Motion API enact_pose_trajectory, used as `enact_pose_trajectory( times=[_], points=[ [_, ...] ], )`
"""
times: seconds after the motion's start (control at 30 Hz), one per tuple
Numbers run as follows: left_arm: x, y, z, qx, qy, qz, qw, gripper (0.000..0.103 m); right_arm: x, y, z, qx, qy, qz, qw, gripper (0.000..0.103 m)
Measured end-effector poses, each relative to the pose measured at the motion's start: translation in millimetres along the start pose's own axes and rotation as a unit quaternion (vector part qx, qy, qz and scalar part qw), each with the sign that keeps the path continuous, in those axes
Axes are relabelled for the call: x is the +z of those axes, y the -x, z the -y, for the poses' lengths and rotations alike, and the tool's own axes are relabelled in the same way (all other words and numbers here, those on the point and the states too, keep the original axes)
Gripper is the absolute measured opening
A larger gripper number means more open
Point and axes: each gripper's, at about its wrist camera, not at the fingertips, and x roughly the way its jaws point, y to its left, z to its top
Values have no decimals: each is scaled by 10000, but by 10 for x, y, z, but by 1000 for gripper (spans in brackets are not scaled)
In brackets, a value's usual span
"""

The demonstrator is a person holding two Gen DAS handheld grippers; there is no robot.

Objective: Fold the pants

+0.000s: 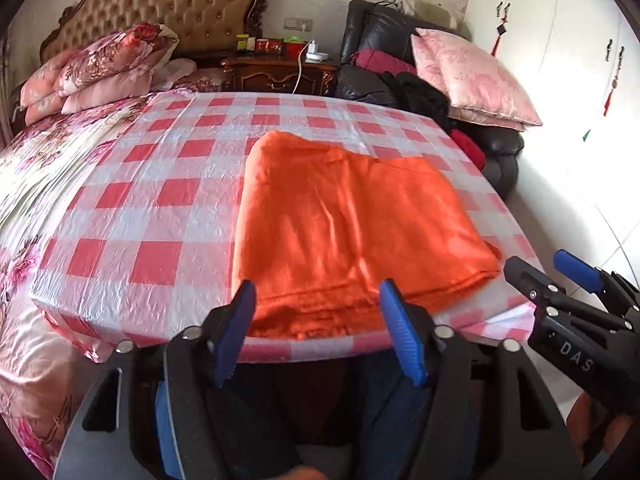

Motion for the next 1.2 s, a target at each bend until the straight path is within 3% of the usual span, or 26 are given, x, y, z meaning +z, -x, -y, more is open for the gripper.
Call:
enact_pose_trajectory(
  times=[0.03, 0.13, 0.23, 0.37, 0.77, 1.2],
  points=[
    [7, 44, 27, -14, -13, 70, 10000, 71, -21, 57, 30, -3, -86, 18, 10000, 72],
    [-17, 239, 105, 6, 26, 330, 9995, 94, -36, 139, 82, 52, -191, -32, 9998, 72],
    [-17, 353, 205, -89, -68, 404, 9991, 101, -18, 239, 132, -45, -230, 99, 9997, 74],
    [-37, 481, 310, -37, -228, 557, 9982, 101, 4, 282, 153, -79, -219, 147, 9996, 78],
    [-53, 532, 287, -252, -81, 590, 9979, 101, -8, 288, 165, -95, -182, 131, 9997, 78],
    [-68, 546, 230, 0, 21, 498, 9988, 101, -18, 281, 155, -30, -149, 141, 9998, 78]
  ],
)
